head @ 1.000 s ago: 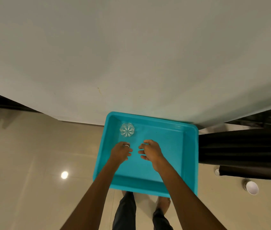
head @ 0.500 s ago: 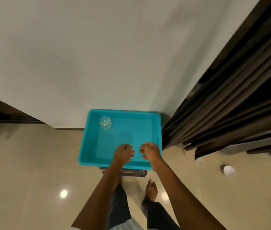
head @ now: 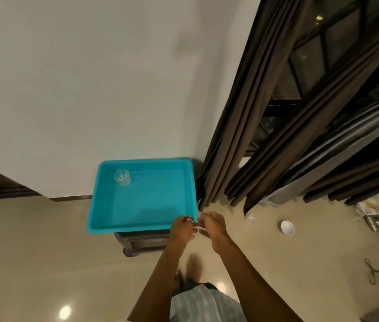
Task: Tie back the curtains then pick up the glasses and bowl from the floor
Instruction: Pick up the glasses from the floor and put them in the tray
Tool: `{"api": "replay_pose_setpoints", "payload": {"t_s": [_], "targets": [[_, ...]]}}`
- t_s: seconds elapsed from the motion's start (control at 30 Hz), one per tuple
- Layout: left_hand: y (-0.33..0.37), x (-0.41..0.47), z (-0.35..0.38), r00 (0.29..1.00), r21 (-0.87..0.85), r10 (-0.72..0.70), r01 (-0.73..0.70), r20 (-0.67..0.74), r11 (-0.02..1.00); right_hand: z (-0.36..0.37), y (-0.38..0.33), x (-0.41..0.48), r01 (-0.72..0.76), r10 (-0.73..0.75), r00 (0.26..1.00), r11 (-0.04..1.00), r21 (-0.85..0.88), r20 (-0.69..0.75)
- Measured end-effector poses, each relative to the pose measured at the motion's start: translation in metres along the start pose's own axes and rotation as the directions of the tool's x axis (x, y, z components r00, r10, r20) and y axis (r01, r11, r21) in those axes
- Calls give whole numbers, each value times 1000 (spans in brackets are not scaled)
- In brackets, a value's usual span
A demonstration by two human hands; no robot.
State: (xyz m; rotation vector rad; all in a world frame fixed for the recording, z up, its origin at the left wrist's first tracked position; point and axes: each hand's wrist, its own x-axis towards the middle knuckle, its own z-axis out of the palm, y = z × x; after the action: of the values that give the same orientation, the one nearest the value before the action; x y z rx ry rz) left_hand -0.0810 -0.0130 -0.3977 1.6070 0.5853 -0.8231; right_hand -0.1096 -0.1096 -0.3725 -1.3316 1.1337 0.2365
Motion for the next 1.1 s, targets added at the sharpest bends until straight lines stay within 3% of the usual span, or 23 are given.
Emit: {"api": "replay_pose_setpoints", "payload": {"t_s": [0.2,0.43,0.63,0.83,1.1], "targets": [[-15,-19,28,997,23,-27,25,76,999,-42,24,-14,30,-27,993,999,28,-117],[-4,-30,68,979,125,-74,51,190,991,-92,27,-11,31,-10,990,988,148,-144],[5,-37,133,994,151,44,-59,98,987,-151,24,7,35,-18,995,984,172,-99],[-6,-65,236,988,148,154,-154,13,977,-256,7,35,56,-43,996,983,177,-79],[-8,-94,335,982,179,183,-186,36,966,-354,18,61,44,-25,993,986,163,-118]]}}
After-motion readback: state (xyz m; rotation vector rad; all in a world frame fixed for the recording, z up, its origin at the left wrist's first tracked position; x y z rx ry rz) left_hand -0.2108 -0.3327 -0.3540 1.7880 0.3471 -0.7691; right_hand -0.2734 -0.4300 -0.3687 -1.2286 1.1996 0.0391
